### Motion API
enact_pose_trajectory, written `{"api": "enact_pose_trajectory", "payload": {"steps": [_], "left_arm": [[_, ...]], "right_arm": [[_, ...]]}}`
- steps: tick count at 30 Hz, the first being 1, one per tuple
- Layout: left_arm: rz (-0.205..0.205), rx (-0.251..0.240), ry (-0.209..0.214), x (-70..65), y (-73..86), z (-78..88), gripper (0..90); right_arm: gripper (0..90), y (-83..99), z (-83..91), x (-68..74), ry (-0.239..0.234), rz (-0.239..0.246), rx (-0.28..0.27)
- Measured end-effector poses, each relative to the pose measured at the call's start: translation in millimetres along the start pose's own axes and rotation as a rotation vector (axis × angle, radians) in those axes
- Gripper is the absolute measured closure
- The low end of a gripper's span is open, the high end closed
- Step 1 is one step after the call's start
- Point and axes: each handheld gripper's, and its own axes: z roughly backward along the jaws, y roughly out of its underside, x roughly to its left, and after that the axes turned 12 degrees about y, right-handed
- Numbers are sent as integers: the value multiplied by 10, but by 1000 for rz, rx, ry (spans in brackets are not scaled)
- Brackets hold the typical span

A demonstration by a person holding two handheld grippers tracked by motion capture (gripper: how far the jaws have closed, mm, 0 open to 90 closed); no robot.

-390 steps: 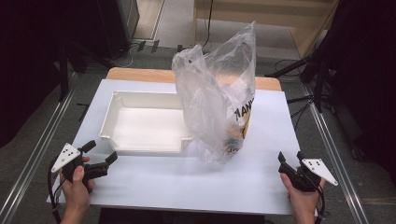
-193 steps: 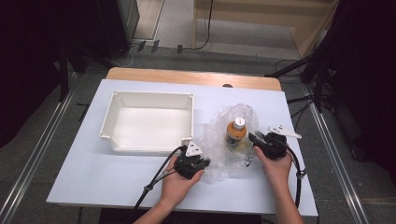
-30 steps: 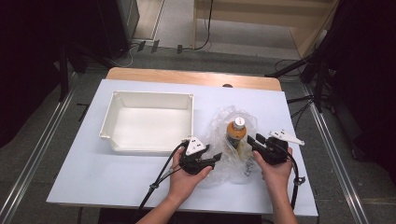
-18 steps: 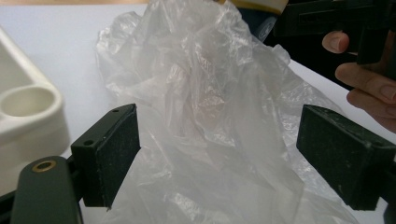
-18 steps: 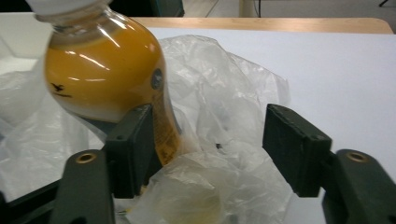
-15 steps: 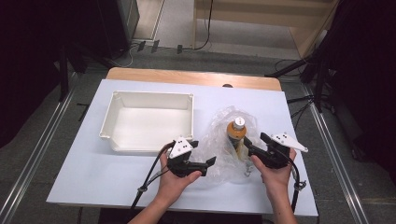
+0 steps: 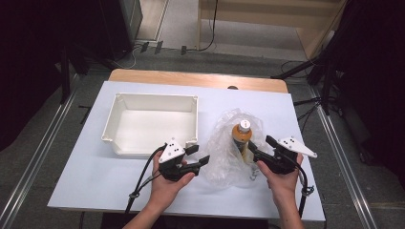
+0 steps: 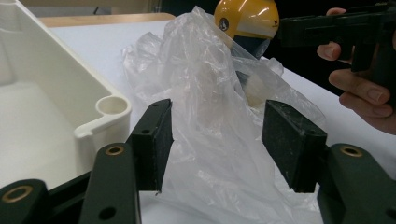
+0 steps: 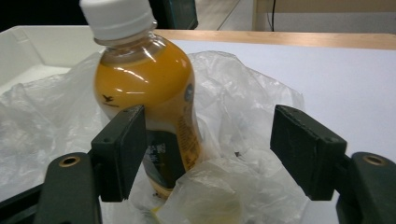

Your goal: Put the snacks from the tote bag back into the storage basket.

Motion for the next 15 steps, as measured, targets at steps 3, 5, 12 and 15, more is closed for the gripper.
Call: {"api": "enact_pose_trajectory", "payload": {"steps": [3, 5, 12, 15], "left_arm": [[5, -20, -13, 28, 24, 106, 332], [2, -30, -27, 61, 38, 184, 319], [0, -49, -46, 152, 90, 384, 245], [3, -59, -53, 172, 110, 458, 227]], "right_arm": [[271, -6, 8, 36, -11, 11, -4], [267, -7, 5, 47, -15, 10, -1], [199, -6, -36, 115, -10, 43, 18], [213, 2, -50, 135, -13, 45, 22]]}}
